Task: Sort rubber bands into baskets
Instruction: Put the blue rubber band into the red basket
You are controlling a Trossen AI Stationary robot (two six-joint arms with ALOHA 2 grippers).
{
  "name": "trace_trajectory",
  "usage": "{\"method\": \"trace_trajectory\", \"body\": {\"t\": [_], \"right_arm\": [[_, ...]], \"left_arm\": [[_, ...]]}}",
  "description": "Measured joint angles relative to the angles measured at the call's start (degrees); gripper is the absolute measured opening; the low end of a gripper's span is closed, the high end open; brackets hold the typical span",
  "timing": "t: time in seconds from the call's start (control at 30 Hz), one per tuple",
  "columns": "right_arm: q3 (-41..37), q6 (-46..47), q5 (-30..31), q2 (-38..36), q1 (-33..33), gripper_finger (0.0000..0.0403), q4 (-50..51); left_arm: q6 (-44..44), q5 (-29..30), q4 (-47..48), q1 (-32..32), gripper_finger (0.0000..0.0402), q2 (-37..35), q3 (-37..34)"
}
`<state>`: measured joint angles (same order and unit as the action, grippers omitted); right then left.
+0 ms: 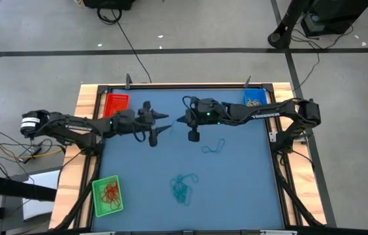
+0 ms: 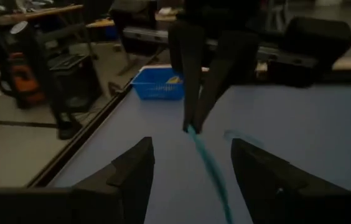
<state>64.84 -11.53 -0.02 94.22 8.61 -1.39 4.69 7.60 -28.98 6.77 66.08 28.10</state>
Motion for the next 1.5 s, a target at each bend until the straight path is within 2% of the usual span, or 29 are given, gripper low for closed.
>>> {"method": "trace_trajectory", "body": {"t": [0.17,0.3,0.43,0.53,0.67,0.87,1.0,1.13,1.3,1.5], "right_arm": [[0.00,1.92,3.11,-2.58,-0.62,0.0002,-2.65],[0.00,1.48,3.55,-3.54,-0.36,0.0002,-2.25],[-0.46,-2.65,3.84,-3.13,-0.22,0.0003,-0.68],[-0.68,-6.38,6.05,-1.98,-0.32,0.0003,0.12],[-0.67,-6.58,8.04,-1.54,-0.26,0.0003,-1.46],[-0.66,-5.12,8.06,-1.60,-0.78,0.0003,-3.05],[-0.66,-4.70,8.48,-1.60,-1.70,0.0003,-3.19],[-0.66,-4.86,10.22,-1.60,-2.50,0.0003,-3.30],[-0.66,-3.48,12.89,-1.60,-2.91,0.0004,-3.28],[-0.66,2.25,13.90,-1.60,-2.91,0.0036,-2.12]], "left_arm": [[-3.70,-8.32,0.46,4.81,0.0215,0.00,1.29],[-4.90,-8.44,0.18,6.37,0.0207,0.00,1.64],[-2.84,-9.13,0.06,6.75,0.0173,0.31,1.68],[-1.64,-11.41,-0.85,6.71,0.0151,2.12,1.68],[-5.14,-12.94,-4.61,6.73,0.0142,6.00,1.74],[-8.38,-12.68,-8.27,6.64,0.0142,10.45,1.75],[-9.57,-9.20,-9.07,6.63,0.0137,11.93,1.73],[-8.97,-7.33,-10.24,6.47,0.0100,13.10,1.77],[-6.40,-7.31,-10.60,6.49,0.0016,13.06,1.77],[-6.99,-7.25,-7.60,7.64,0.0004,9.45,1.73]]}}
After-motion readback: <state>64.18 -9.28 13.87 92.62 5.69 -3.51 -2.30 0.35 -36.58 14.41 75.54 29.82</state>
